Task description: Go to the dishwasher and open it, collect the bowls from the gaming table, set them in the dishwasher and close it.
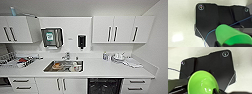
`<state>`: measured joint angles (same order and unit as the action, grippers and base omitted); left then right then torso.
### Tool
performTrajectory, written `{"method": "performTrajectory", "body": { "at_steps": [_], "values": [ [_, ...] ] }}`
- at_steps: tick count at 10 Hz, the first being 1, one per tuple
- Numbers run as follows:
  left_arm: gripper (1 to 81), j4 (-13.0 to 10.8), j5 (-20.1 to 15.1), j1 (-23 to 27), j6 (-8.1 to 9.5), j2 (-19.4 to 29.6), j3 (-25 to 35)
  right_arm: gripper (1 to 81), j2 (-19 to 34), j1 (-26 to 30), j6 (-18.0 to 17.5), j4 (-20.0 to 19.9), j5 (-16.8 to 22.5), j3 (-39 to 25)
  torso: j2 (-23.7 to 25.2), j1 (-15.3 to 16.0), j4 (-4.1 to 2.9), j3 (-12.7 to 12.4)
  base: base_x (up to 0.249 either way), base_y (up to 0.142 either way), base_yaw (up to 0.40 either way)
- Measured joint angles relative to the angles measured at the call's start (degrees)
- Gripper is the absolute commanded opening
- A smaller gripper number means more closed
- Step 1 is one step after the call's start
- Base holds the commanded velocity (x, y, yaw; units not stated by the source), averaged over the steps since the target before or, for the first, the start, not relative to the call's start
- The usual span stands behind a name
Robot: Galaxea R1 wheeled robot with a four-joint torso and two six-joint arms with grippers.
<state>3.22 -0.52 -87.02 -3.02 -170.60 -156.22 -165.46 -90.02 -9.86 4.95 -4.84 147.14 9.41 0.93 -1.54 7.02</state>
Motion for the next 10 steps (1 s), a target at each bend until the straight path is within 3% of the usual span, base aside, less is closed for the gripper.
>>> {"method": "performTrajectory", "body": {
  "at_steps": [10],
  "values": [
    [1.0,0.0,0.12,0.13,0.0,-0.02,0.02,1.0,-0.02,0.02,0.0,0.0,-0.06,0.0,0.0,0.02,0.0,0.0,0.132,0.0,0.0]
  ]
}}
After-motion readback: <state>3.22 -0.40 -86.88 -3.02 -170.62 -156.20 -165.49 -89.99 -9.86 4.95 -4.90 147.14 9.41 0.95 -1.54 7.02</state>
